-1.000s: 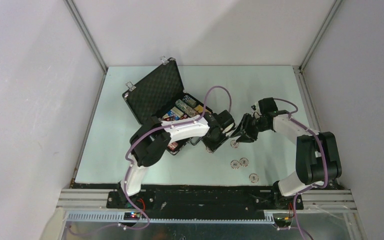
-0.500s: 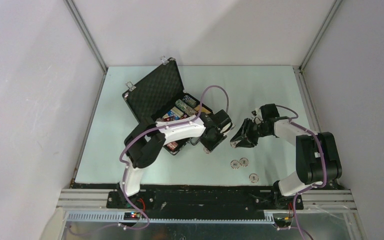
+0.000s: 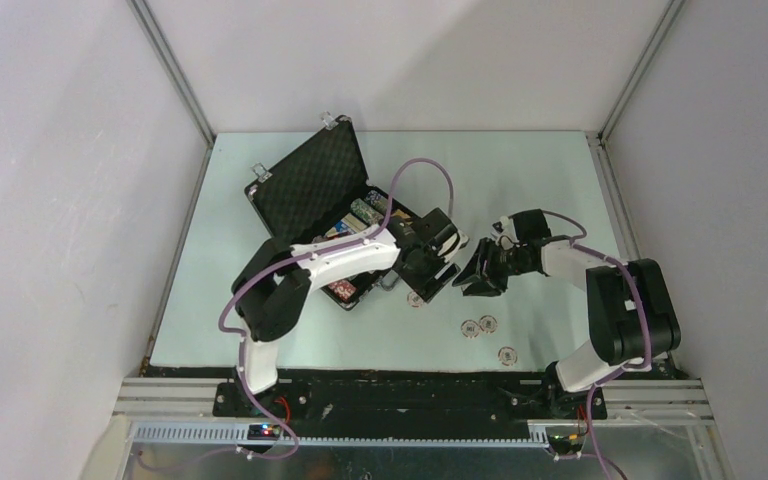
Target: Pack up texas hold em set
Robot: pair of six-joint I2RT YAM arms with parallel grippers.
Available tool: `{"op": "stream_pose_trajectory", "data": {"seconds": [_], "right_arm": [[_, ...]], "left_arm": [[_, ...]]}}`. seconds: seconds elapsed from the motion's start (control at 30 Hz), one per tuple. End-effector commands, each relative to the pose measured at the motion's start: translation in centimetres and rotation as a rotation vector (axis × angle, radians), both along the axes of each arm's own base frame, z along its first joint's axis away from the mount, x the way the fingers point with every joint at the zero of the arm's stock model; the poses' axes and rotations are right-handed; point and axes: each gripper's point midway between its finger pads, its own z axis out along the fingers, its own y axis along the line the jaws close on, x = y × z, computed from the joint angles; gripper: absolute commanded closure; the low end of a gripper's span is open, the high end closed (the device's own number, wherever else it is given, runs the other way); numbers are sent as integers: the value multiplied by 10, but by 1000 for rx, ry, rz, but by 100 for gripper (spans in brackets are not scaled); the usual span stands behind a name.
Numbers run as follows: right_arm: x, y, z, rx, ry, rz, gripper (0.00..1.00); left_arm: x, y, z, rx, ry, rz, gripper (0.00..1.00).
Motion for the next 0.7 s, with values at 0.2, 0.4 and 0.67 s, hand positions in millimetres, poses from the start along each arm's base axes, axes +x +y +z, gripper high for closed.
{"op": "stream_pose_trajectory", "data": {"seconds": [0.2, 0.4, 0.67], "right_arm": [[5, -9, 2, -43, -39, -22, 55], [8, -20, 2, -73, -52, -66, 55], [8, -24, 2, -74, -55, -87, 55]], "left_arm": [[0, -7, -28, 25, 87, -8, 22], [2, -4, -48, 75, 98, -6, 32], [-3, 23, -63, 210, 44, 9, 48]]}}
